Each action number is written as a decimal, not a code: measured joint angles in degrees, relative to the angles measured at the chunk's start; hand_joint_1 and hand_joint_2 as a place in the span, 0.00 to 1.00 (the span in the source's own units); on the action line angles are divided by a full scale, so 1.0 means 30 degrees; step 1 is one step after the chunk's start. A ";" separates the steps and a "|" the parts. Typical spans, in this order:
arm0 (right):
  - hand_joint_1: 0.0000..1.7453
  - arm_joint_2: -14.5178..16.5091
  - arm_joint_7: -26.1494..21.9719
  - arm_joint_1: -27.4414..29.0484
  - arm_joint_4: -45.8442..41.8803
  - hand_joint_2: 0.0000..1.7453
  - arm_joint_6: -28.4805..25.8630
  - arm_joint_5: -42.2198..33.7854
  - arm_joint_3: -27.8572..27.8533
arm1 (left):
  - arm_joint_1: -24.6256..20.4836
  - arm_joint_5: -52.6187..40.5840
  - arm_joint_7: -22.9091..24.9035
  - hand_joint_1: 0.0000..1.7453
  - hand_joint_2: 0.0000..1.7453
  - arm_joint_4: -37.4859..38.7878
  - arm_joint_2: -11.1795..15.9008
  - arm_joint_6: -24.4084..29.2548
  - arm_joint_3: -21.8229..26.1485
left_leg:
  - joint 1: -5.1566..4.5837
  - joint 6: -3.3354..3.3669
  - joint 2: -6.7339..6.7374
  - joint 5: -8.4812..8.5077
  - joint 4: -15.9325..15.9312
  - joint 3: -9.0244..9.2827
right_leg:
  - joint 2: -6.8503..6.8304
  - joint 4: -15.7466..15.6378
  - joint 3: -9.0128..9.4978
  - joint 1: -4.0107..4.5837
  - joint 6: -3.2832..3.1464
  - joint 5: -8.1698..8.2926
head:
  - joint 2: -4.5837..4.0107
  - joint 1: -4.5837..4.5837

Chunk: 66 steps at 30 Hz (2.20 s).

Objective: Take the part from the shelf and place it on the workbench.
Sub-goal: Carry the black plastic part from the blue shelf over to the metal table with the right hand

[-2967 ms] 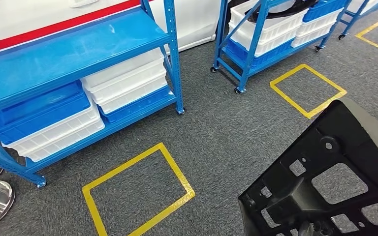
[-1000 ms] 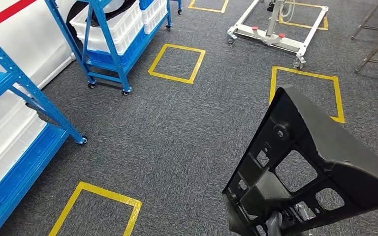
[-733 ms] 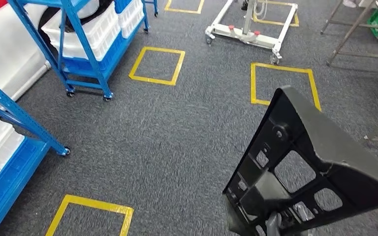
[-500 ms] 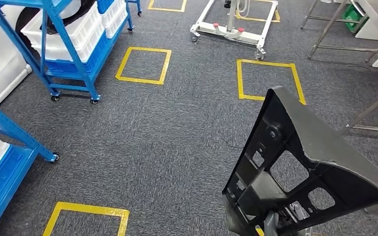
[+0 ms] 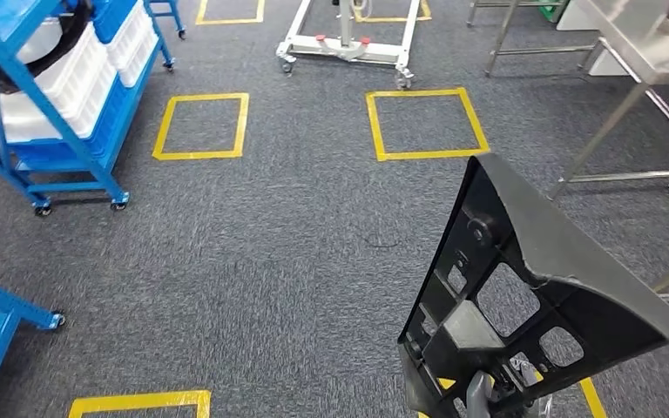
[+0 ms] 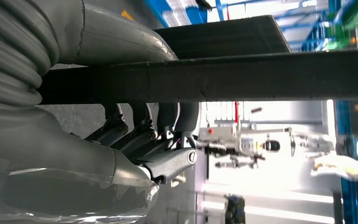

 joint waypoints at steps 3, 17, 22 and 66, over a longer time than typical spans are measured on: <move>1.00 -0.0027 0.0000 -0.0059 0.0077 1.00 -0.0060 0.0188 0.0164 | 0.0030 0.0111 -0.0042 0.00 1.00 0.0004 0.0022 -0.0224 0.0015 | 0.0050 -0.0119 -0.0279 -0.0285 0.2061 -0.1121 | 0.0744 0.0085 -0.0009 -0.0007 0.0005 -0.0005 | 0.0000 0.0002; 1.00 -0.0442 0.1378 -0.1173 0.0903 1.00 0.0138 0.0568 0.1025 | -0.1371 0.0948 0.1133 0.00 1.00 0.0000 -0.0498 0.1997 0.0022 | 0.0057 0.0741 0.0219 0.2498 -0.3121 0.0705 | 0.0159 0.5598 -0.2925 -0.0100 0.1087 -0.2532 | 0.0000 0.0005; 1.00 -0.1672 0.2586 -0.3437 0.2655 1.00 -0.1375 -0.0069 0.3538 | -0.4590 0.2817 0.2314 0.00 1.00 0.0026 -0.1862 0.4137 -0.0051 | -0.0066 0.0675 0.1121 0.2450 -0.3064 0.0767 | -0.1110 0.1456 -0.0695 0.0100 0.0736 -0.0327 | 0.0000 0.0009; 1.00 -0.6903 0.1570 -0.8521 0.7537 1.00 -0.1281 0.0590 1.1593 | -1.6089 0.2927 1.8719 0.00 1.00 0.0160 0.2006 0.2894 -0.4258 | 0.0076 -0.0181 -0.0518 0.1940 0.0814 -0.1882 | 0.1831 0.0469 -0.1027 0.0052 0.0051 0.0740 | 0.0000 0.0016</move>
